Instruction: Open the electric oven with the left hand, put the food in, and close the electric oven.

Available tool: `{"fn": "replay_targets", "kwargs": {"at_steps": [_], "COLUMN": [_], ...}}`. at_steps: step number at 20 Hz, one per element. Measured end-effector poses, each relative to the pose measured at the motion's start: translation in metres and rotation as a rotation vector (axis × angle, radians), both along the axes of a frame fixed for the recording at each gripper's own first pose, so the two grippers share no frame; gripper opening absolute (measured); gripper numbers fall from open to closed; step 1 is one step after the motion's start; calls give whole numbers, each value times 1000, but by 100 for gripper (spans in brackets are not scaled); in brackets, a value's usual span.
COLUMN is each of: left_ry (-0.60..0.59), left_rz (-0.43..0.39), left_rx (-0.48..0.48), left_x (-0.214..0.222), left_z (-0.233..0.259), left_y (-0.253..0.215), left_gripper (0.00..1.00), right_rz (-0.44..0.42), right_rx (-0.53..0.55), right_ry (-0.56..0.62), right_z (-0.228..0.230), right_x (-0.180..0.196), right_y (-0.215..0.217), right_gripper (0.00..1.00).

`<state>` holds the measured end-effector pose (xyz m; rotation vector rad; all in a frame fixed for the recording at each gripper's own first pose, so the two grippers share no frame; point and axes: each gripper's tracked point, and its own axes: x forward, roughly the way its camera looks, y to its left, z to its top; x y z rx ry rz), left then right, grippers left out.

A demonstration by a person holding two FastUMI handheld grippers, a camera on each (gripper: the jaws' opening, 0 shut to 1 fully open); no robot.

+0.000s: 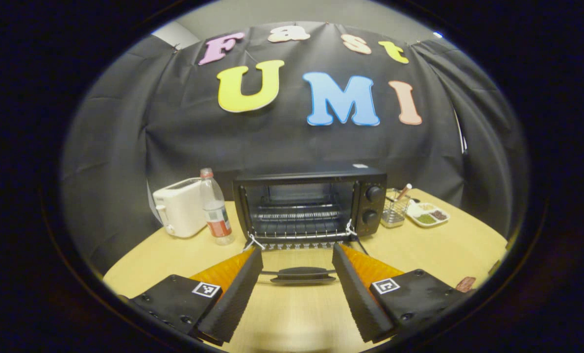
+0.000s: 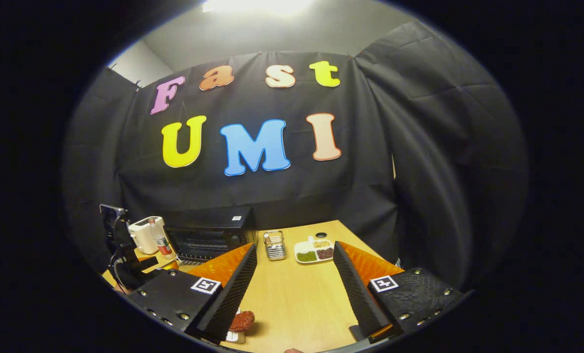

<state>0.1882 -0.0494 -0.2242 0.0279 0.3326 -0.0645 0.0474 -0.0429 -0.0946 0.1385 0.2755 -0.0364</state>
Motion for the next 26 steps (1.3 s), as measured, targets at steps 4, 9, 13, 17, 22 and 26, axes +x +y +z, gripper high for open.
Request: {"fn": "replay_targets", "kwargs": {"at_steps": [4, 9, 13, 17, 22, 26], "left_ry": [-99, -197, -240, -253, -254, -260], "left_rz": [6, 12, 15, 41, 67, 99], "left_rx": [1, -9, -18, -32, -45, -35], "left_x": [-23, -55, -72, -79, -83, -89], "left_z": [59, 121, 149, 160, 165, 166], "left_y": [13, 22, 25, 33, 42, 52], "left_gripper": [100, 96, 100, 100, 100, 100], "right_rz": [72, 151, 209, 272, 304, 302], "right_rx": [127, 261, 328, 331, 401, 461], "right_ry": [104, 261, 376, 472, 617, 677], "right_z": [-35, -82, -118, -154, -197, -214], "right_x": [4, 4, 2, -6, -23, -31], "right_y": [20, 46, 66, 83, 101, 109], "right_gripper": [96, 98, 98, 97, 95, 80]}}
